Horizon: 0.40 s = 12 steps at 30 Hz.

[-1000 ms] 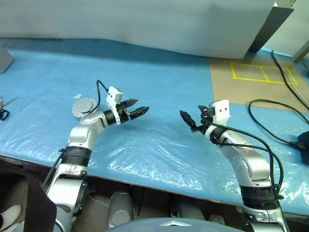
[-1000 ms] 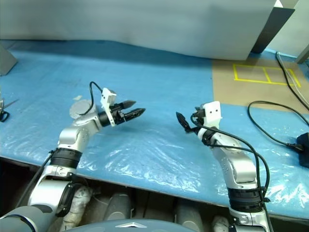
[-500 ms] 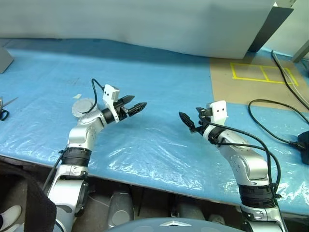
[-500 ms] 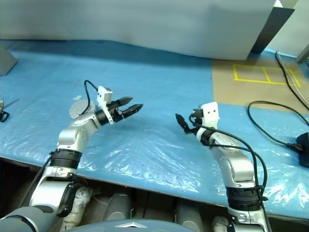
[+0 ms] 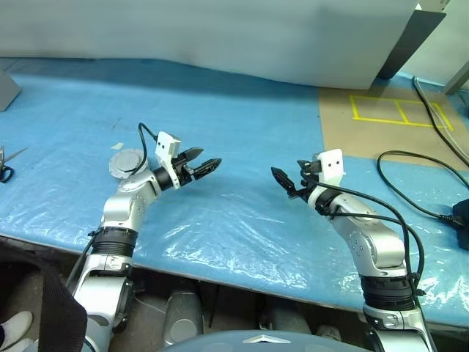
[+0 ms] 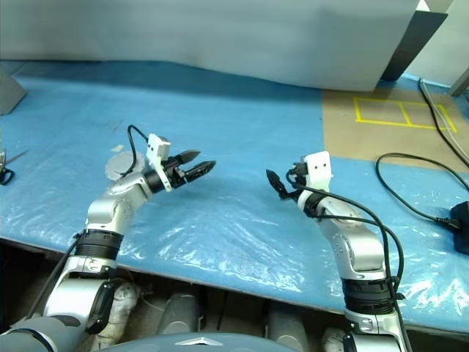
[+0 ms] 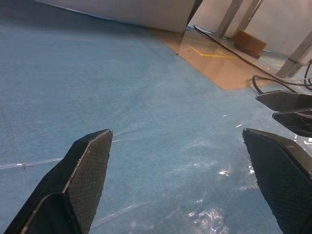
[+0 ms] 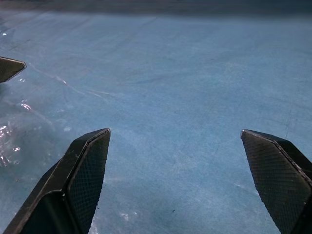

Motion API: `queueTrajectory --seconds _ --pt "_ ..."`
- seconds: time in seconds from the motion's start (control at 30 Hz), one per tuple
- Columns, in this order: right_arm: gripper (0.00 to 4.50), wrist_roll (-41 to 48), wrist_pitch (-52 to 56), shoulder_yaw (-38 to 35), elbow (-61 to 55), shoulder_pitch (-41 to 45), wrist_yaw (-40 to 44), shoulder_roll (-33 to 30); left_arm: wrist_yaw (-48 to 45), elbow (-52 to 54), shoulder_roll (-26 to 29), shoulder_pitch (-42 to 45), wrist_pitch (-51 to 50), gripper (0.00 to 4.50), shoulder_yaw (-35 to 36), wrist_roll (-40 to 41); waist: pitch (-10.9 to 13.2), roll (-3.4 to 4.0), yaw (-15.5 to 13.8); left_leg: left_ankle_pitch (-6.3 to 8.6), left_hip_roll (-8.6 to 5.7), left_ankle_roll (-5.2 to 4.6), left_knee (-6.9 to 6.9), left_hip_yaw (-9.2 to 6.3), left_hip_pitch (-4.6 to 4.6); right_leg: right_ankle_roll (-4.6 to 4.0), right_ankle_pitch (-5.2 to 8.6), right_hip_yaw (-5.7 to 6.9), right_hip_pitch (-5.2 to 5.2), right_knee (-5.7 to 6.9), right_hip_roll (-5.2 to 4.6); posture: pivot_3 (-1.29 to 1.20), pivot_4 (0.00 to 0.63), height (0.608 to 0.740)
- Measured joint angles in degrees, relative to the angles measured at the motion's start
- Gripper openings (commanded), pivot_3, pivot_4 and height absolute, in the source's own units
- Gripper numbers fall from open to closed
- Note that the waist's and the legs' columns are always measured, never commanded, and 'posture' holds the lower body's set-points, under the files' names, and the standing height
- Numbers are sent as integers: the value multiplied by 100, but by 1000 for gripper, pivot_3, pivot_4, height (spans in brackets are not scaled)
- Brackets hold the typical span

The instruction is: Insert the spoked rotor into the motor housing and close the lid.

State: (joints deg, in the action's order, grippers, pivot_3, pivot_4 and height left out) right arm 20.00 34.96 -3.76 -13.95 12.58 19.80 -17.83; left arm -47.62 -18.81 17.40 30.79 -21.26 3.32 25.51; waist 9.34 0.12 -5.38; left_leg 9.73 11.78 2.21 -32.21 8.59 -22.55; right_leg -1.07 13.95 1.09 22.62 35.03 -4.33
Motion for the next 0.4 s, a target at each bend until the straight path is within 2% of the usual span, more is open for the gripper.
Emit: queueTrajectory --seconds 0.4 --pt "4489 -83 -48 56 45 62 16 50 46 -65 -18 68 33 4500 -6 -92 0 0 0 0 0 0 0 0 0 0 0 0 0 0 0 0 150 740"
